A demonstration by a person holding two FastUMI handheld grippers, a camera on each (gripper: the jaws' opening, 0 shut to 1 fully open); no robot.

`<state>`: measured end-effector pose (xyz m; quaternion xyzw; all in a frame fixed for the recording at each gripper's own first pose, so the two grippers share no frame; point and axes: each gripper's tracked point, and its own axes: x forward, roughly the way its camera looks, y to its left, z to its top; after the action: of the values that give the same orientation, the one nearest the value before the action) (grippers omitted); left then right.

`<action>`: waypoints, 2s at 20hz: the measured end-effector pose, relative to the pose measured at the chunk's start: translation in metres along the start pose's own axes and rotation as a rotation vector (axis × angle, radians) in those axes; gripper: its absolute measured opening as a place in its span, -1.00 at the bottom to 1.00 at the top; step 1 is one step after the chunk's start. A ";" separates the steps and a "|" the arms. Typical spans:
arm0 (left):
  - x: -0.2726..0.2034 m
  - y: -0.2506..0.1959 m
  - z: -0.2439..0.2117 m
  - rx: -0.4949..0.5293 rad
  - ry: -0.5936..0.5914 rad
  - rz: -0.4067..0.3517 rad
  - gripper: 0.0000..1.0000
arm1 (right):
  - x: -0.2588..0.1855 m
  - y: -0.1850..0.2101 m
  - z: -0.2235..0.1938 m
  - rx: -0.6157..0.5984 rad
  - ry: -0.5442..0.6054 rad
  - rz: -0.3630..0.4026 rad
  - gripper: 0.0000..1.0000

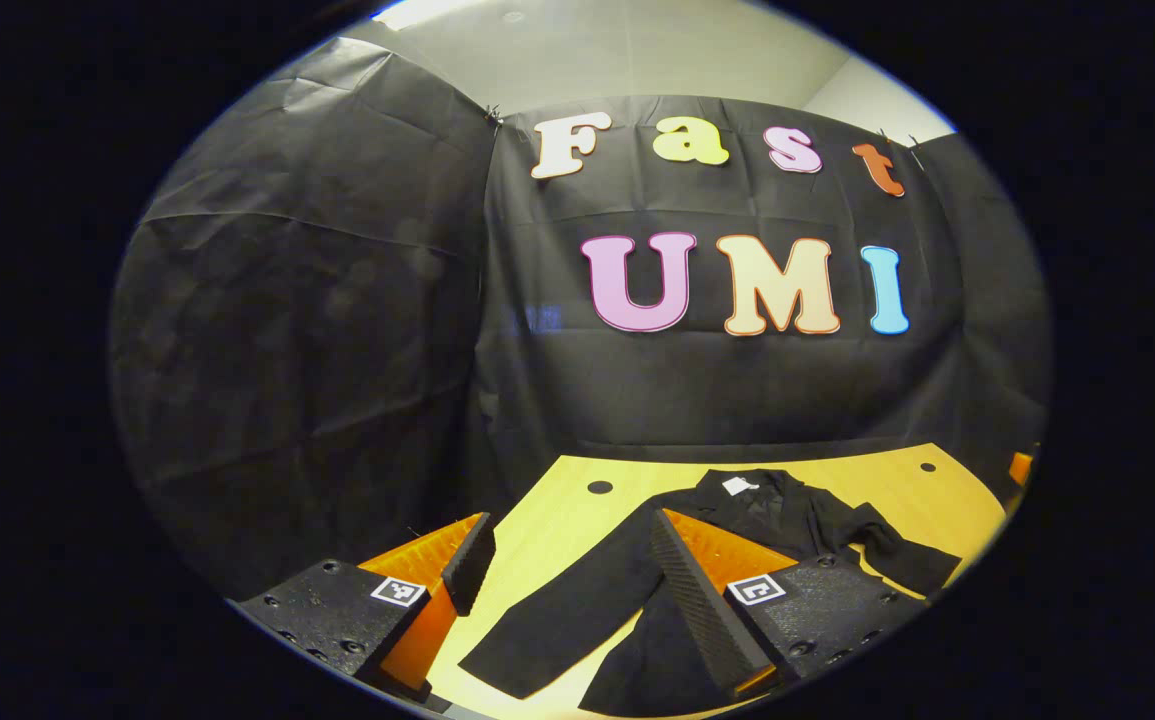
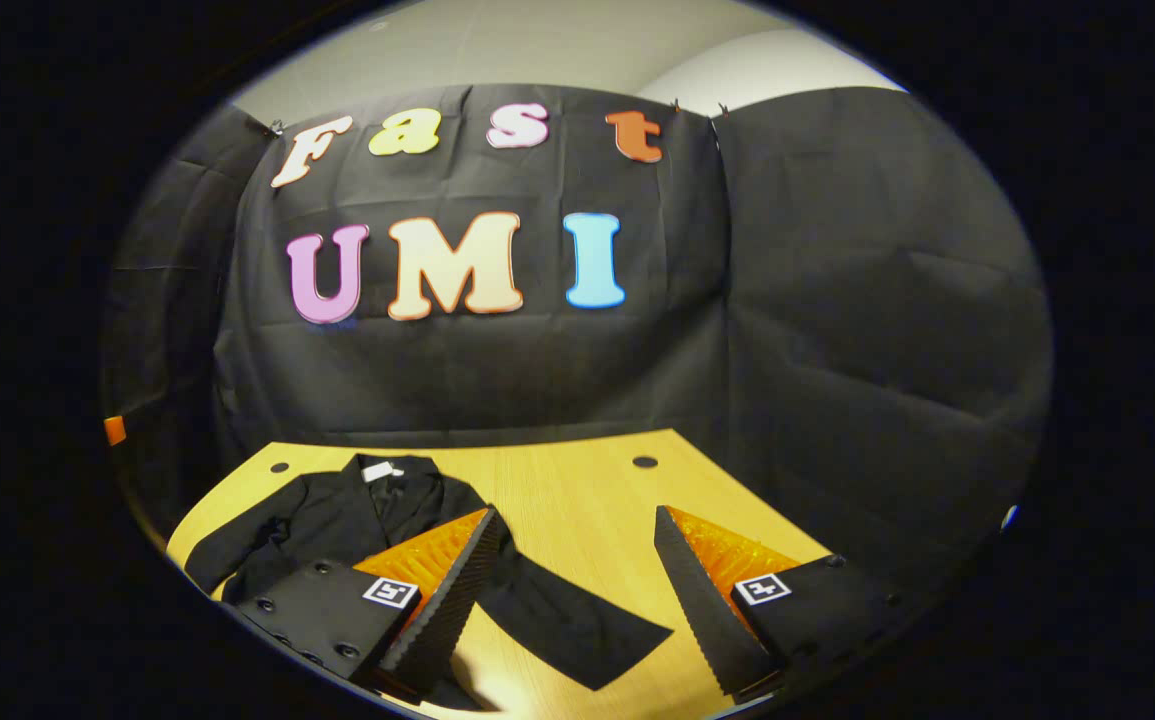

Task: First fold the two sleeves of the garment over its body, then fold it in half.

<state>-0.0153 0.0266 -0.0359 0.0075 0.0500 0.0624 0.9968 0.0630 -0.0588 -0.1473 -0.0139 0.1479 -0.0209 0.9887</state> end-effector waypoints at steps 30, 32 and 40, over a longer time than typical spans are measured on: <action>-0.022 0.014 -0.025 0.006 0.065 0.086 0.87 | 0.093 -0.032 -0.207 -0.021 0.463 0.006 0.96; -0.022 0.011 -0.025 -0.002 0.064 0.076 0.86 | 0.093 -0.032 -0.205 -0.013 0.472 -0.003 0.63; -0.020 0.015 -0.032 -0.011 0.076 0.082 0.86 | 0.095 -0.022 -0.205 -0.015 0.470 0.015 -0.75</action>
<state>-0.0399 0.0392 -0.0656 0.0016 0.0873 0.1035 0.9908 0.0923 -0.0895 -0.3705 -0.0151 0.3741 -0.0150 0.9271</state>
